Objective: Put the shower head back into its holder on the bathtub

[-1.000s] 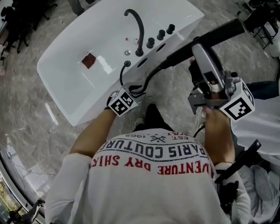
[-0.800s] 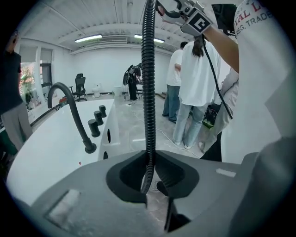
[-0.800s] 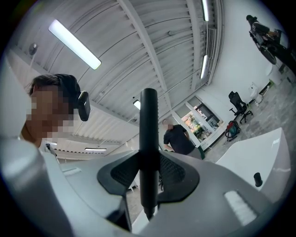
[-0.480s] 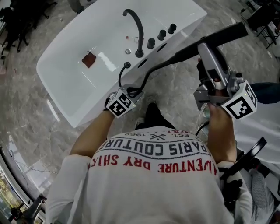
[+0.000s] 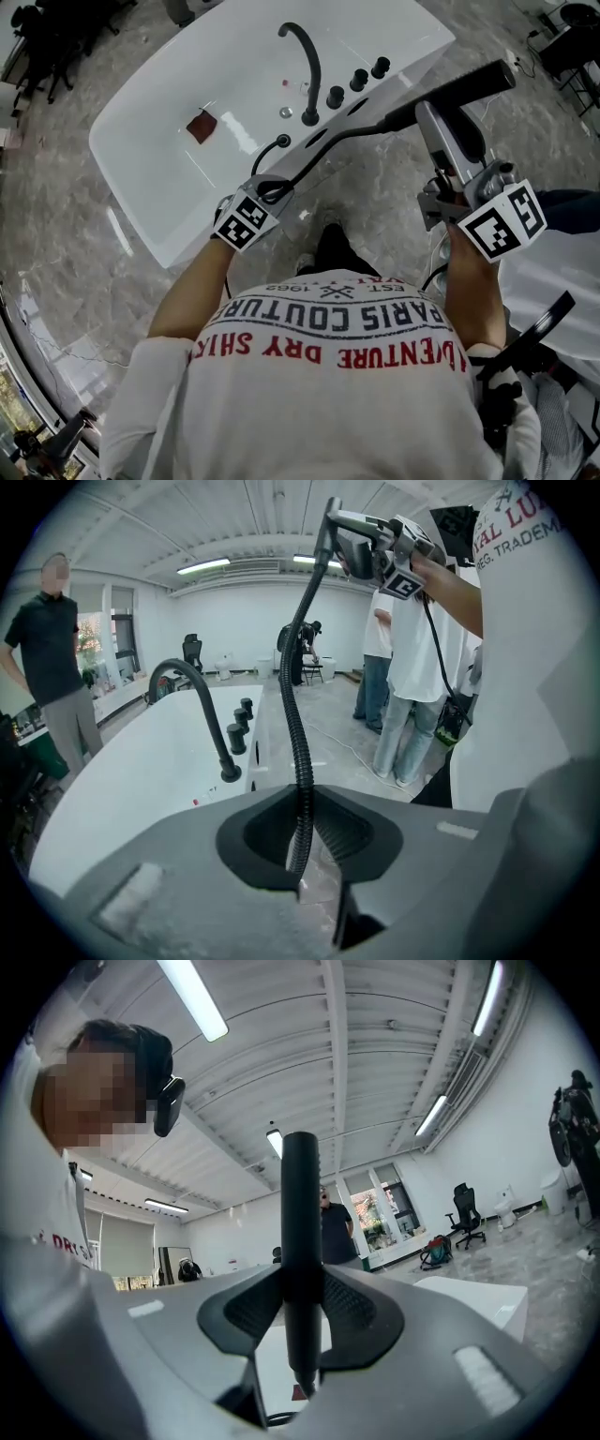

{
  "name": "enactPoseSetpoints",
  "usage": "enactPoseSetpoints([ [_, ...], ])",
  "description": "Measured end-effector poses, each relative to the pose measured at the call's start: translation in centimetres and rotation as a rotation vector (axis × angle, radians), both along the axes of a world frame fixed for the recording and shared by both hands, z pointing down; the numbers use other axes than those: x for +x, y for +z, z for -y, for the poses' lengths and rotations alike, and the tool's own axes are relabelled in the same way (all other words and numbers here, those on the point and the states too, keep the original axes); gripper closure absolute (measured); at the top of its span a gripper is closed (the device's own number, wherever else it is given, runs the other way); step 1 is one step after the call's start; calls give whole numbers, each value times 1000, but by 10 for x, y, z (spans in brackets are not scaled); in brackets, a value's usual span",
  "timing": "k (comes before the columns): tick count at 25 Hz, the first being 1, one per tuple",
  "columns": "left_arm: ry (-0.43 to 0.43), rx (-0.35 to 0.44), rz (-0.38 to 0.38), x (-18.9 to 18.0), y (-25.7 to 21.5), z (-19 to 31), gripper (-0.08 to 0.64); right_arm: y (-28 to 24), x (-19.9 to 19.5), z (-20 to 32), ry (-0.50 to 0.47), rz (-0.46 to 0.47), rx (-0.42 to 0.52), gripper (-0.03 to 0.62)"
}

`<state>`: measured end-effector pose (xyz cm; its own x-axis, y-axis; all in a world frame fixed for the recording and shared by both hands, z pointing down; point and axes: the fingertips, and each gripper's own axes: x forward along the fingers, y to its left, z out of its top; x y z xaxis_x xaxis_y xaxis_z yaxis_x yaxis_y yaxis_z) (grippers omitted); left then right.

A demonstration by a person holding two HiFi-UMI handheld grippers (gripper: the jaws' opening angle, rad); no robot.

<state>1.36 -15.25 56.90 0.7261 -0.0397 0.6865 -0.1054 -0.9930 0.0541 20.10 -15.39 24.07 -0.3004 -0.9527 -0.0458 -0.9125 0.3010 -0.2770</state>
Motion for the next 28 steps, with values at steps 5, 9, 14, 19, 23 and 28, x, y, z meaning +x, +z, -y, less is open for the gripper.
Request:
enactPoseSetpoints([
  [5,-58,61,-28,-21,-22,13,503,7,-5,-19,14,-5,6,463],
  [9,-108,108,-65,-30,-52,37,506,9,-4,-18,29,-21,-17,465],
  [14,-156,181,-124,-33,-100,66,508,4,-8,-19,36,-37,-27,465],
  [19,-196,250,-191,-27,-143,92,508,0,-9,-20,39,-34,-21,463],
  [23,-218,276,-240,-18,-166,109,508,1,-8,-20,42,-21,-25,463],
  [28,-217,287,-279,-2,-179,122,508,7,-4,-20,55,-15,-33,463],
])
